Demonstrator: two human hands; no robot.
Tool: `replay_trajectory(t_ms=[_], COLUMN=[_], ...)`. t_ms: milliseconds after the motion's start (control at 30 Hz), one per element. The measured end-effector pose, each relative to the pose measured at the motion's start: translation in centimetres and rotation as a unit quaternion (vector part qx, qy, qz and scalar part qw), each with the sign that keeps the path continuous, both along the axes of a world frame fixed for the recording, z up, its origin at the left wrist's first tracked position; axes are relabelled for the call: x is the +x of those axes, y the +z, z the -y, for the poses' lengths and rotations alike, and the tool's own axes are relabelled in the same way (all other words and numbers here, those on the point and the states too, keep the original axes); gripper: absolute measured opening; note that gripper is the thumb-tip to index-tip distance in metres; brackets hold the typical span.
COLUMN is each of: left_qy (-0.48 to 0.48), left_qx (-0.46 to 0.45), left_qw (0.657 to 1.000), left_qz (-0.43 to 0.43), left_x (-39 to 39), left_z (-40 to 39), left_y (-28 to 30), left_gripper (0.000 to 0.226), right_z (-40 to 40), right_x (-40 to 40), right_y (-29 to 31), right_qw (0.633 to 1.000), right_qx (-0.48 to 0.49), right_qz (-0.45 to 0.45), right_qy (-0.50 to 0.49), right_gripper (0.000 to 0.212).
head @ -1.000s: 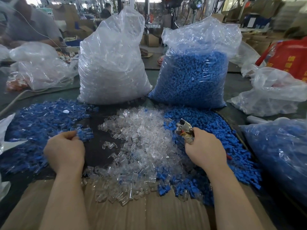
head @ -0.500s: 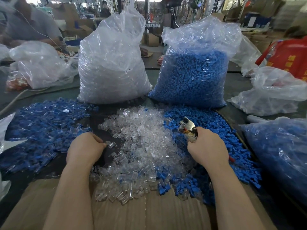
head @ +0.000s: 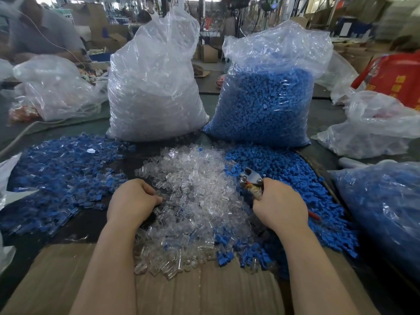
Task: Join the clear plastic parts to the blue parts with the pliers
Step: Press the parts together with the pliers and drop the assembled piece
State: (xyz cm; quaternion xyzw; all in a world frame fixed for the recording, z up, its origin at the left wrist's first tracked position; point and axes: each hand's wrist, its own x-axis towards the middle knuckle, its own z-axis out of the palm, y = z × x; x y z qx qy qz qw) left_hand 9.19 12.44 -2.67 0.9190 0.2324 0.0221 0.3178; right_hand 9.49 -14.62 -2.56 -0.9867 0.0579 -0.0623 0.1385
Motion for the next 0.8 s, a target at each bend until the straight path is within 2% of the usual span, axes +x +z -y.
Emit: replay_trajectory(t_ms=[200,333,433,567,800], left_qy=[0.014,-0.012,-0.059,-0.104,-0.119], left_qx=[-0.013,-0.082,-0.129,-0.183,-0.198], left_qw=[0.999,0.988,0.976,0.965,0.962], left_qz=[0.046,0.130,0.163,0.157,0.149], left_x=[-0.1,-0.3,-0.3,-0.4,-0.6], left_z=[0.2,1.9,4.1,6.6,8.1], left_y=[0.5,1.7,2.8,3.0,2.9], left_gripper=[0.019,0.016,0.015,0.013,0.013], right_z=[0.3,0.1,0.0,0.0,-0.1], right_x=[0.1,0.1,0.1,0.2,0.2], right_y=[0.2,-0.1,-0.1,-0.1,-0.3], right_qw=[0.997,0.999,0.999,0.999,0.999], right_qx=[-0.021,-0.027,-0.025,-0.023,-0.035], right_qz=[0.005,-0.012,-0.024,-0.032,-0.028], right_qy=[-0.068,-0.041,-0.027,-0.029,-0.023], right_gripper=[0.016,0.015,0.014,0.015,0.028])
